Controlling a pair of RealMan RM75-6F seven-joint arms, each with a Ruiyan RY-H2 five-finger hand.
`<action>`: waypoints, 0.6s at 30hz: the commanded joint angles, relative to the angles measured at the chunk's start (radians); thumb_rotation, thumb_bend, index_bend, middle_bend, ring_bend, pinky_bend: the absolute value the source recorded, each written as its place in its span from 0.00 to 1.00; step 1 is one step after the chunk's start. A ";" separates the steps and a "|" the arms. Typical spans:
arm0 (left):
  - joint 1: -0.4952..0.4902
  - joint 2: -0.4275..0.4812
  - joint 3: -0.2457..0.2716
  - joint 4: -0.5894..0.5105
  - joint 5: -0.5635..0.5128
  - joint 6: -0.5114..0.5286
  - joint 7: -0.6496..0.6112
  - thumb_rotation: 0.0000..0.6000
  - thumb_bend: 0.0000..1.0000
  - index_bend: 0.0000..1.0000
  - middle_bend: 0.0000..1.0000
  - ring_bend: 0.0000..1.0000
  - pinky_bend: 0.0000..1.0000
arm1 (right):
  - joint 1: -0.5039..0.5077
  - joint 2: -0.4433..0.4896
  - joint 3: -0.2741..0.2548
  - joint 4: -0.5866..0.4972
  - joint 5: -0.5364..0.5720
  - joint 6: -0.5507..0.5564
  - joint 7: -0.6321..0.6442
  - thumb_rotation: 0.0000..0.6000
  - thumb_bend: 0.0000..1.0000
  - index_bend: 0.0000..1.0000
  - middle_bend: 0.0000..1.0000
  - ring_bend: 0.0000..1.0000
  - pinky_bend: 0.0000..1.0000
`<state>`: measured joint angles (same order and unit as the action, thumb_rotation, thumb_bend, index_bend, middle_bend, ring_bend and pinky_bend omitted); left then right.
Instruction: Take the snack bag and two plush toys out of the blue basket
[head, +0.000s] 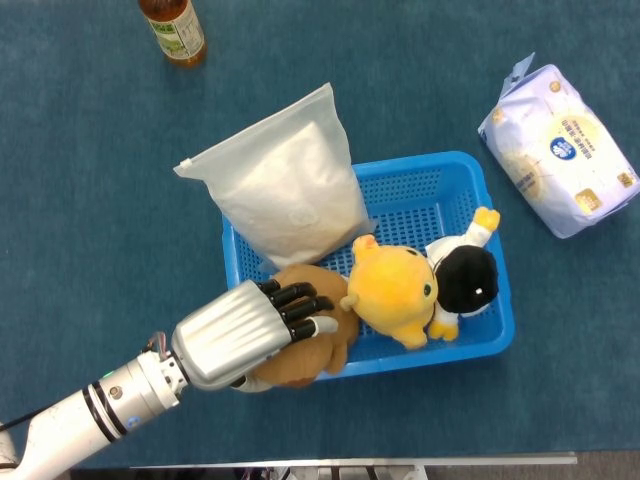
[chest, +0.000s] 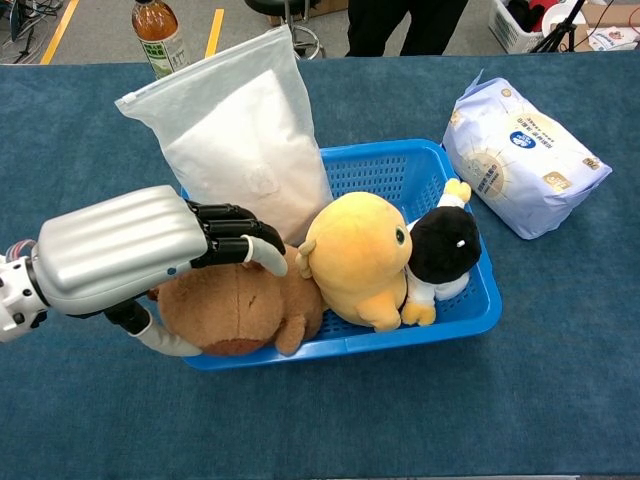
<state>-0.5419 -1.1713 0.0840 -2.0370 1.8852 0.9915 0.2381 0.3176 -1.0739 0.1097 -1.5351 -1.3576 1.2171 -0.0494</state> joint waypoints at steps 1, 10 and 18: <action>0.000 -0.013 0.006 0.016 0.021 0.028 -0.023 1.00 0.00 0.34 0.35 0.29 0.54 | -0.001 0.001 -0.001 -0.001 0.000 0.000 0.000 1.00 0.00 0.00 0.04 0.16 0.52; 0.011 -0.034 0.016 0.035 0.034 0.100 -0.090 1.00 0.00 0.55 0.60 0.44 0.62 | -0.006 -0.001 0.000 -0.001 -0.001 0.004 0.001 1.00 0.00 0.00 0.04 0.16 0.52; 0.025 -0.014 0.004 0.021 0.023 0.154 -0.093 1.00 0.01 0.62 0.68 0.50 0.66 | -0.009 -0.001 0.002 -0.002 0.000 0.007 0.001 1.00 0.00 0.00 0.04 0.16 0.52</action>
<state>-0.5203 -1.1929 0.0935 -2.0087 1.9059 1.1335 0.1408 0.3082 -1.0751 0.1114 -1.5372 -1.3579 1.2237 -0.0483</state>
